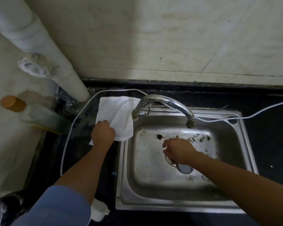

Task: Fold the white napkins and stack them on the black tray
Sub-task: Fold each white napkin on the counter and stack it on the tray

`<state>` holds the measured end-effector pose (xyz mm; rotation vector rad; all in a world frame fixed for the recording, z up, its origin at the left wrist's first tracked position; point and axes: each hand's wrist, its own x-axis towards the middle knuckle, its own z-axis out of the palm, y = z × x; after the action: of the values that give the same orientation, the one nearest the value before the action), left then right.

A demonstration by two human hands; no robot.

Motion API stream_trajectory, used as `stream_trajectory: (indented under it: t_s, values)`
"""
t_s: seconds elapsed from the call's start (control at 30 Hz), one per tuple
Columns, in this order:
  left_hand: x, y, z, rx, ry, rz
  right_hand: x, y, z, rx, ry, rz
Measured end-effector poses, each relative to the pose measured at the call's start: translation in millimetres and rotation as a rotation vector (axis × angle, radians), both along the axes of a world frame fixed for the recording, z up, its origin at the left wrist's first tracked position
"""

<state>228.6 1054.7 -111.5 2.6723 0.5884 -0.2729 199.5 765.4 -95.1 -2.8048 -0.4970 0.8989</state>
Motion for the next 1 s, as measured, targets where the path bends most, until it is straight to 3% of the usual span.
stream_trajectory:
  t_s: [0.2,0.4,0.67,1.0]
  values:
    - [-20.7,-19.0,39.1,-0.069,-0.219,-0.01,-9.4,-7.7,17.5,0.028,-0.053,0.006]
    - [-65.8,-76.3,86.9,-0.116,-0.303,-0.089,-41.4,-58.3,50.2,0.041,-0.111,0.052]
    - [-126.9,-231.5,132.0,-0.168,-0.381,-0.238,-117.2,-204.9,70.2,0.067,-0.11,-0.058]
    - [-146.6,-447.6,145.2,-0.3,-0.324,-0.606,-184.5,-397.1,86.7,0.021,-0.152,-0.413]
